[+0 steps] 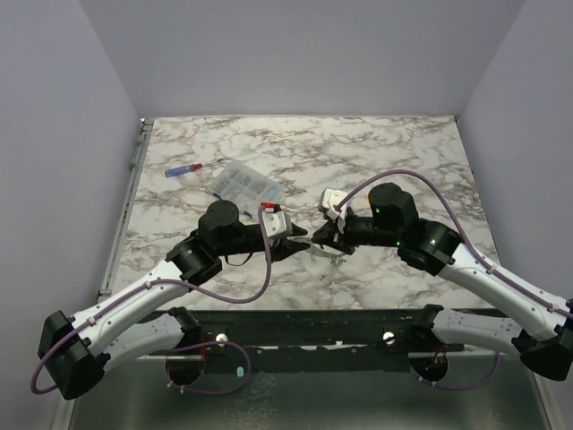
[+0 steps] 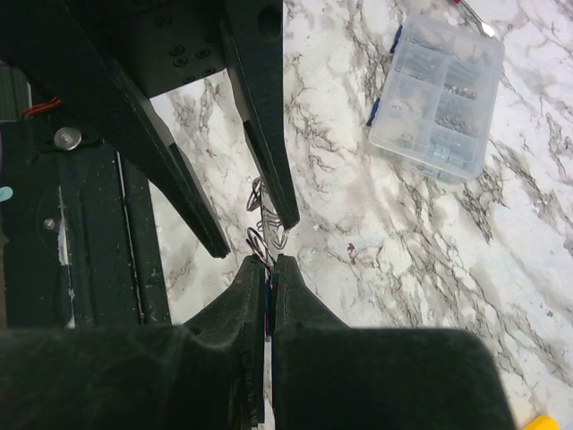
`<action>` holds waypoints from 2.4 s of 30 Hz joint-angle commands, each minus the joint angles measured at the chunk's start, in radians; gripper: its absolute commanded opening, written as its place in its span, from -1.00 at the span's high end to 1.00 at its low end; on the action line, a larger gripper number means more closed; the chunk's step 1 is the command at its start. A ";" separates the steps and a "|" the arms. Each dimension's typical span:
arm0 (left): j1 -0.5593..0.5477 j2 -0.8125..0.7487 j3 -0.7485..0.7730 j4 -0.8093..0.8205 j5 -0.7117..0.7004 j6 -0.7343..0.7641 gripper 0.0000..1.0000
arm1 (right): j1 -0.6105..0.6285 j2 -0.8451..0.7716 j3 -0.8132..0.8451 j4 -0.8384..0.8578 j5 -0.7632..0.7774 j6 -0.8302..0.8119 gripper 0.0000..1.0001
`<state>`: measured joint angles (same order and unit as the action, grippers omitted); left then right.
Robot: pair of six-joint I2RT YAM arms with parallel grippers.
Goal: Put the keys on the keyring
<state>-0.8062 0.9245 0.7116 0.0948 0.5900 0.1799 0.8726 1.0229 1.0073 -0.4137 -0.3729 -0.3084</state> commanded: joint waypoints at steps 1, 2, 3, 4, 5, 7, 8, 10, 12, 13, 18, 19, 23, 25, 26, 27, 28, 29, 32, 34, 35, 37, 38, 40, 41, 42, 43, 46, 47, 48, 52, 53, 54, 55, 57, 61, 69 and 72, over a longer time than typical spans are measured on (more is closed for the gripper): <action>0.003 0.012 0.028 -0.015 0.026 -0.005 0.28 | 0.015 0.002 0.039 -0.004 0.028 -0.011 0.99; 0.002 0.015 0.029 -0.014 0.022 -0.007 0.31 | 0.018 0.002 0.039 -0.003 0.026 -0.010 0.99; 0.002 0.019 0.031 -0.013 0.021 -0.008 0.34 | 0.019 0.002 0.038 -0.001 0.025 -0.009 0.99; 0.003 0.023 0.034 -0.010 0.017 -0.013 0.37 | 0.021 0.003 0.039 0.000 0.024 -0.009 0.99; 0.003 0.026 0.038 -0.008 0.017 -0.019 0.40 | 0.023 0.004 0.036 0.001 0.024 -0.009 0.99; 0.003 0.029 0.040 -0.004 0.020 -0.025 0.43 | 0.027 0.007 0.037 0.002 0.022 -0.009 0.99; 0.002 0.028 0.040 -0.002 0.023 -0.026 0.44 | 0.029 0.010 0.035 0.001 0.023 -0.009 0.99; 0.002 0.027 0.037 0.004 0.023 -0.026 0.47 | 0.032 0.017 0.036 -0.001 0.030 -0.011 0.99; 0.002 0.024 0.036 0.006 0.022 -0.024 0.48 | 0.036 0.023 0.036 -0.005 0.037 -0.015 0.99; 0.002 0.022 0.035 0.006 0.022 -0.023 0.48 | 0.037 0.025 0.036 -0.005 0.039 -0.016 0.99; 0.002 0.010 0.030 0.006 0.008 -0.015 0.35 | 0.040 0.032 0.038 -0.010 0.051 -0.023 0.99; 0.003 0.007 0.028 0.005 0.005 -0.013 0.32 | 0.040 0.034 0.040 -0.012 0.051 -0.024 0.99; 0.002 -0.001 0.028 0.005 -0.006 -0.008 0.24 | 0.040 0.033 0.043 -0.014 0.051 -0.026 0.99; 0.003 -0.005 0.028 0.006 -0.011 -0.007 0.23 | 0.042 0.035 0.045 -0.015 0.052 -0.026 0.99; 0.002 -0.008 0.028 0.006 -0.012 -0.005 0.21 | 0.042 0.035 0.045 -0.016 0.052 -0.026 0.99; 0.002 -0.010 0.028 0.007 -0.012 -0.006 0.21 | 0.042 0.036 0.046 -0.017 0.052 -0.026 0.99; 0.002 -0.014 0.030 0.008 -0.011 -0.006 0.20 | 0.042 0.036 0.045 -0.018 0.051 -0.026 0.99; 0.002 -0.017 0.030 0.009 -0.007 -0.007 0.18 | 0.042 0.038 0.045 -0.019 0.053 -0.026 0.99; 0.003 -0.028 0.023 0.021 -0.008 -0.006 0.17 | 0.043 0.037 0.048 -0.019 0.054 -0.025 0.99; 0.002 -0.024 0.020 0.022 -0.009 -0.006 0.21 | 0.043 0.038 0.051 -0.019 0.054 -0.024 0.99; 0.002 -0.022 0.020 0.021 -0.004 -0.007 0.23 | 0.045 0.038 0.052 -0.018 0.056 -0.024 0.99; 0.002 -0.017 0.021 0.022 0.001 -0.011 0.24 | 0.045 0.036 0.053 -0.013 0.056 -0.024 0.99; 0.002 -0.013 0.020 0.020 0.002 -0.011 0.24 | 0.045 0.035 0.051 -0.012 0.055 -0.024 0.99; 0.002 -0.007 0.021 0.016 0.001 -0.015 0.24 | 0.046 0.033 0.052 -0.010 0.055 -0.024 0.99; 0.003 -0.003 0.023 0.013 0.003 -0.016 0.25 | 0.047 0.033 0.053 -0.009 0.055 -0.024 0.99; 0.002 0.001 0.025 0.010 0.004 -0.018 0.27 | 0.046 0.031 0.053 -0.007 0.054 -0.024 0.99; 0.003 0.004 0.028 0.008 0.005 -0.021 0.28 | 0.046 0.028 0.053 -0.005 0.052 -0.023 0.99; 0.002 0.017 0.031 0.005 0.019 -0.030 0.31 | 0.046 0.024 0.050 0.002 0.046 -0.021 0.99; 0.004 0.022 0.033 0.004 0.024 -0.034 0.32 | 0.046 0.023 0.050 0.003 0.042 -0.021 0.99; 0.003 0.026 0.035 0.003 0.025 -0.037 0.33 | 0.047 0.023 0.050 0.003 0.041 -0.020 0.99; 0.003 0.028 0.040 0.002 0.027 -0.040 0.54 | 0.048 0.024 0.048 0.003 0.031 -0.018 0.99; 0.002 0.028 0.041 0.001 0.027 -0.039 0.60 | 0.048 0.024 0.047 0.003 0.030 -0.016 0.99; 0.002 0.028 0.040 0.000 0.027 -0.040 0.64 | 0.048 0.022 0.045 0.005 0.027 -0.016 0.99; 0.003 0.029 0.040 0.001 0.027 -0.041 0.67 | 0.048 0.019 0.042 0.010 0.024 -0.013 0.99; 0.002 0.032 0.041 0.002 0.033 -0.046 0.72 | 0.048 0.010 0.036 0.022 0.021 -0.010 0.99; 0.003 0.037 0.043 0.001 0.036 -0.059 0.73 | 0.048 -0.008 0.027 0.040 0.023 -0.007 0.99; 0.002 0.047 0.055 0.000 0.032 -0.101 0.44 | 0.048 -0.039 0.007 0.075 0.017 0.002 0.99; 0.002 0.047 0.055 -0.003 0.026 -0.103 0.38 | 0.048 -0.036 0.008 0.070 0.018 0.002 0.99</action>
<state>-0.8005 0.9588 0.7460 0.1059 0.6151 0.0944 0.9108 1.0084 1.0122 -0.4309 -0.3271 -0.3153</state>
